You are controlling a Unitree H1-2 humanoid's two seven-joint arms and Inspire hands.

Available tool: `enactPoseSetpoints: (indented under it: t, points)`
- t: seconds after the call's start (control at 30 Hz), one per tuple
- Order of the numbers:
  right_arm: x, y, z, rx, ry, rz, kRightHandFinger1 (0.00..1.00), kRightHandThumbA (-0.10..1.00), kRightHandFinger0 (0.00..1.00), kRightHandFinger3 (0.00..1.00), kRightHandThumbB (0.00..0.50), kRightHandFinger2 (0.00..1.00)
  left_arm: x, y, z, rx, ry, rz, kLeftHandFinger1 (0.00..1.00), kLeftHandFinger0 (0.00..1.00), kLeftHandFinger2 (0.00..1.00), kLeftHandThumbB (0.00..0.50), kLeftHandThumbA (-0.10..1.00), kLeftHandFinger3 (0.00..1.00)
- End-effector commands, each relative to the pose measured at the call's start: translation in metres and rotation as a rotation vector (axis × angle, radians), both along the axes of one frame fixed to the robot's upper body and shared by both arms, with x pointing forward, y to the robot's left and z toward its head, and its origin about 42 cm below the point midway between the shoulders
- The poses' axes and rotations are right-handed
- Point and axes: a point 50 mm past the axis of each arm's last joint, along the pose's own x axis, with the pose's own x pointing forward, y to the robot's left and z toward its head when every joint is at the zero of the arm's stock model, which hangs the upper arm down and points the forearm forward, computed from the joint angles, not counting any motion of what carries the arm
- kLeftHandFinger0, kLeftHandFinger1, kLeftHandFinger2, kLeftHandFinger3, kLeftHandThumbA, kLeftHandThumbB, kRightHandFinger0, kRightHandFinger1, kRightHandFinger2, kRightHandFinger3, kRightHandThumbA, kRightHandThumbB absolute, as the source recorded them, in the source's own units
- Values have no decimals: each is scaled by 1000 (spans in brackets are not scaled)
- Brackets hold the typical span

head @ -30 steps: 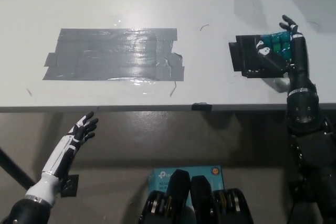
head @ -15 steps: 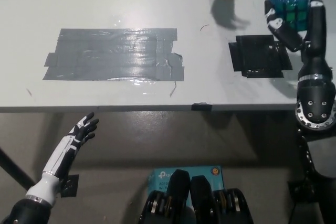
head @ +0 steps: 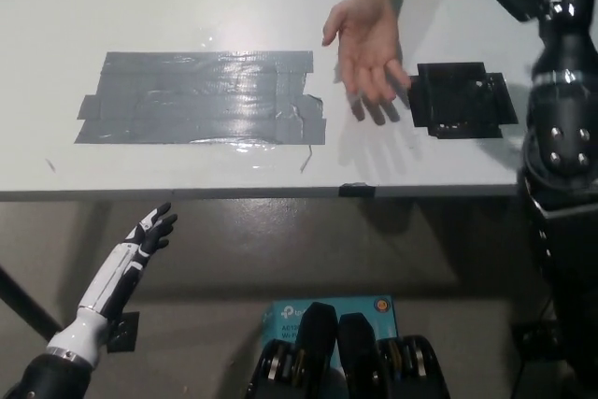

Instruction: A rubick's cube is kept in the black marked spot on the table and the robot uses its right arm to pick it up and hands it to a person

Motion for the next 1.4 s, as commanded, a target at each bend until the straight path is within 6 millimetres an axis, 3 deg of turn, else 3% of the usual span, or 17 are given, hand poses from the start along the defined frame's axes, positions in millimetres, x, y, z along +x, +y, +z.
enactPoseSetpoints:
  t: [0.0, 0.27, 0.47, 0.57, 0.73, 0.77, 0.8, 0.87, 0.9, 1.0, 1.07, 1.17, 1.23, 1.27, 1.3, 1.33, 1.37]
  points:
    - [29, 23, 50, -91, -45, 34, 478, -100, 6, 974, 149, 912, 2, 4, 15, 51, -67, 0, 1000, 1000, 1000, 308, 1000, 1000]
    - [84, 44, 46, -189, 78, 38, 457, -100, 0, 1000, 180, 890, 5, 2, 17, 63, -70, -14, 1000, 1000, 1000, 314, 1000, 1000]
    - [113, 59, 24, -272, 225, 27, 470, -100, 0, 1000, 169, 913, 6, 0, 20, 76, -76, -17, 1000, 1000, 1000, 303, 1000, 1000]
    - [118, 66, 12, -289, 280, 22, 499, -100, 0, 994, 190, 927, 6, 0, 21, 87, -83, -20, 1000, 1000, 1000, 311, 1000, 1000]
    - [120, 76, -7, -332, 345, 31, 476, -100, 0, 857, 207, 868, 8, 0, 23, 103, -94, -23, 1000, 1000, 1000, 304, 1000, 1000]
    - [120, 78, -10, -339, 355, 31, 453, -100, 97, 817, 209, 729, 8, 0, 23, 105, -94, -24, 1000, 1000, 1000, 305, 1000, 1000]
    - [120, 79, -13, -344, 360, 32, 369, -100, 60, 780, 210, 606, 8, 0, 23, 105, -94, -24, 1000, 1000, 1000, 306, 1000, 1000]
    - [119, 83, -25, -362, 402, 33, 250, -100, 2, 716, 201, 505, 7, -1, 22, 97, -94, -26, 1000, 1000, 1000, 308, 1000, 1000]
    - [118, 84, -32, -376, 423, 35, 240, -100, 0, 744, 197, 608, 7, -1, 22, 102, -94, -26, 1000, 1000, 1000, 309, 1000, 1000]
    - [117, 86, -43, -386, 452, 40, 319, -100, 0, 762, 209, 776, 7, -1, 22, 112, -97, -26, 1000, 1000, 1000, 308, 1000, 1000]
    - [116, 85, -48, -389, 462, 41, 315, -100, 0, 757, 208, 775, 10, -1, 24, 100, -100, -28, 1000, 1000, 1000, 300, 1000, 1000]
    - [115, 85, -57, -394, 486, 42, 221, -100, 48, 737, 221, 629, 11, -1, 24, 103, -104, -31, 1000, 1000, 1000, 295, 1000, 1000]
    - [114, 84, -61, -397, 494, 48, 82, -100, 1, 728, 224, 526, 11, -1, 24, 102, -104, -32, 1000, 1000, 1000, 301, 1000, 1000]
    - [114, 84, -63, -406, 508, 47, 126, -100, 0, 830, 211, 628, 11, -1, 24, 104, -102, -32, 1000, 1000, 1000, 317, 1000, 1000]
    - [114, 84, -64, -411, 516, 47, 126, -100, 0, 830, 211, 628, 11, -1, 24, 106, -101, -33, 1000, 1000, 1000, 317, 1000, 1000]
    - [115, 83, -66, -447, 562, 53, 689, 248, 392, 1000, 353, 1000, 11, -1, 24, 106, -101, -33, 1000, 1000, 1000, 314, 1000, 1000]
    - [115, 83, -67, -459, 579, 58, 689, 248, 392, 1000, 353, 1000, 11, -1, 24, 107, -102, -33, 1000, 1000, 1000, 314, 1000, 1000]
